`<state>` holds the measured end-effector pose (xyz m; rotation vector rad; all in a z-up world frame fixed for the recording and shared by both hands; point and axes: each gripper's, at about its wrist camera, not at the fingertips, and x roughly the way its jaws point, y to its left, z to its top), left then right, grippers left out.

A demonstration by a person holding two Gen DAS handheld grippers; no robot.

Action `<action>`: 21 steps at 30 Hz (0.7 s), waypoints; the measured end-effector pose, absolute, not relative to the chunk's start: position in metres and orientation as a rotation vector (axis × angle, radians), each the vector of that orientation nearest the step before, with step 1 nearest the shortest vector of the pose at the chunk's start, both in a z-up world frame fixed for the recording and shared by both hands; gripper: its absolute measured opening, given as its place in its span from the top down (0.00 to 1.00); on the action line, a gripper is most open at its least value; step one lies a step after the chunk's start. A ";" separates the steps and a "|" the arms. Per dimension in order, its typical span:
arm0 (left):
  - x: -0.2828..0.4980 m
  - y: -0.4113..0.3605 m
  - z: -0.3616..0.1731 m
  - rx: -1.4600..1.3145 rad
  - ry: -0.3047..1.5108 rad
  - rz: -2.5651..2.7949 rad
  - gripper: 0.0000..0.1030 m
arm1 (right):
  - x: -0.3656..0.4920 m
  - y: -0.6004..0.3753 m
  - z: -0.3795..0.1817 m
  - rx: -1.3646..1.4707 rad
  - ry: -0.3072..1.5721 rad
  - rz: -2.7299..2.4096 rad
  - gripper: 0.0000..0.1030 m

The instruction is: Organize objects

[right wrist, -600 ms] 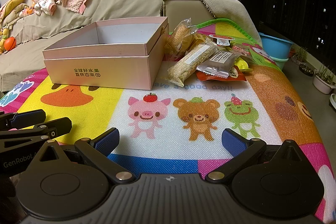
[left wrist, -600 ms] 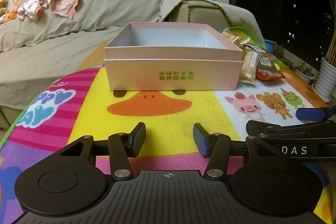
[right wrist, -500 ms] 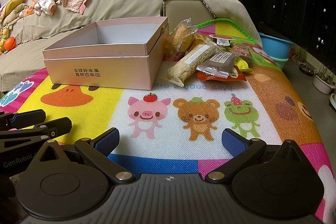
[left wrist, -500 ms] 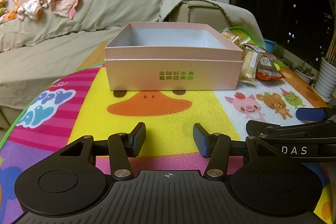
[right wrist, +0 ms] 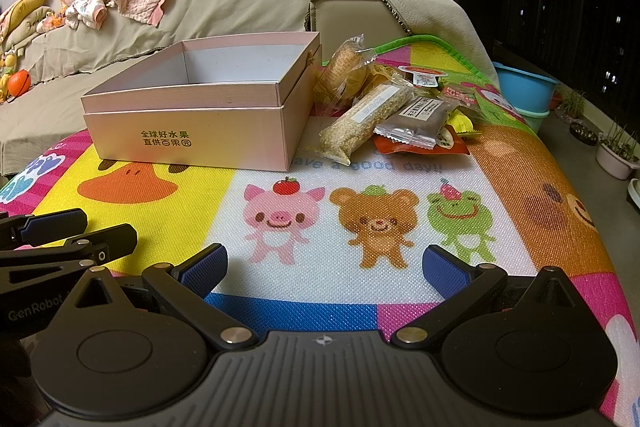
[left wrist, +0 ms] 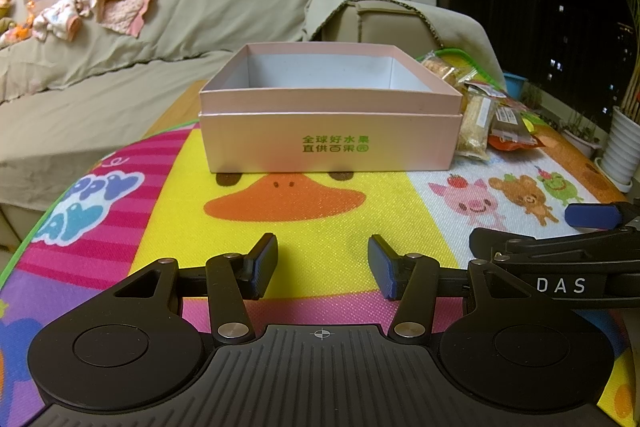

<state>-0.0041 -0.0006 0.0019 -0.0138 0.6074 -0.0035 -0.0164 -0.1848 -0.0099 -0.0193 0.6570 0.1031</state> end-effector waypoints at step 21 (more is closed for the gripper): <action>-0.007 0.001 0.002 -0.007 0.614 -0.005 0.46 | -0.010 -0.184 -0.008 -0.014 0.702 0.112 0.00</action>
